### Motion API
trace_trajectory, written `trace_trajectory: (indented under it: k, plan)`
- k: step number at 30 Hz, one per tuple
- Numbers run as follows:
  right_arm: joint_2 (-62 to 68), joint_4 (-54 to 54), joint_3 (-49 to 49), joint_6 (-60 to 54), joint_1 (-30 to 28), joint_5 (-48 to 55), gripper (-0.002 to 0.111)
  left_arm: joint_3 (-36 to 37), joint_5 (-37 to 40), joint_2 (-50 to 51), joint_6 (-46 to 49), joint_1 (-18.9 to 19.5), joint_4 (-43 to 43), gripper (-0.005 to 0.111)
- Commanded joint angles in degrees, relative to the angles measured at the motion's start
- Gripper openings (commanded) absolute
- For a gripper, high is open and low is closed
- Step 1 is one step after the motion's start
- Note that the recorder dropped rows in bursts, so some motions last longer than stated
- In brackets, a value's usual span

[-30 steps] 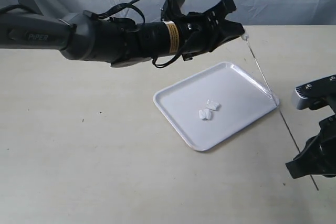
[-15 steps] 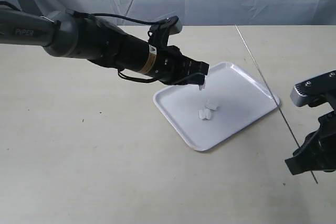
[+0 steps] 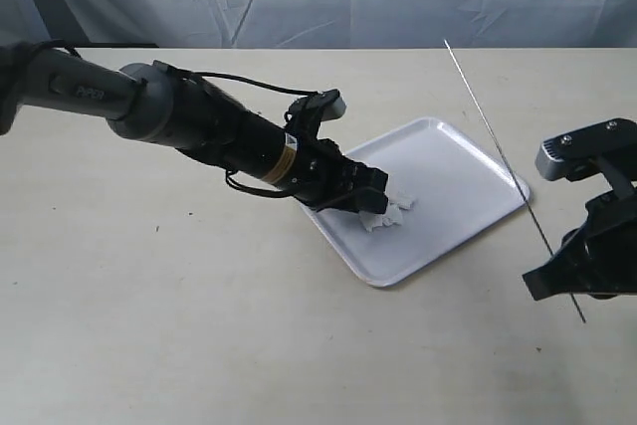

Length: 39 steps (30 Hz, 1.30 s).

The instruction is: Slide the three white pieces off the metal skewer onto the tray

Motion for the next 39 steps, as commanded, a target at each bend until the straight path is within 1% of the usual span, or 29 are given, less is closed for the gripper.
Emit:
trace_trajectory:
  k: [1,5,7,13,18,22,28,33,39]
  plan:
    - [1.6,0.0,-2.9,0.1,0.0,-1.0,-0.001,0.0,0.7,-4.4,2.2,1.4,-0.1,0.036]
    - [6.3,0.0,-6.4,0.1,0.0,-1.3,-0.001,0.0,-0.8,-10.4,4.2,2.9,-0.1,0.036]
    - [11.0,0.2,-10.2,0.1,0.0,0.0,-0.001,0.0,-2.5,-15.2,6.3,4.0,-0.1,0.036]
    - [20.2,0.1,-17.3,-0.9,0.0,0.7,-0.001,0.7,-5.0,-25.6,6.4,6.3,-0.1,0.036]
    - [28.0,0.1,-21.3,-3.2,0.0,0.7,-0.001,5.5,-8.6,-34.2,8.0,9.3,-0.1,0.036]
    - [33.0,0.1,-23.5,-5.3,0.0,0.0,-0.001,9.7,-11.4,-40.9,9.0,12.2,-0.1,0.030]
    - [38.1,0.2,-26.7,-6.3,0.2,-1.5,-0.001,14.2,-14.8,-48.3,9.0,15.3,-0.1,0.029]
    - [40.1,-0.3,-27.0,-6.8,1.8,-3.2,-0.001,15.5,-15.1,-52.4,9.0,15.5,-0.1,0.029]
    - [40.7,-0.7,-27.0,-6.8,3.3,-3.3,-0.001,15.5,-14.9,-53.8,9.0,15.5,-0.1,0.029]
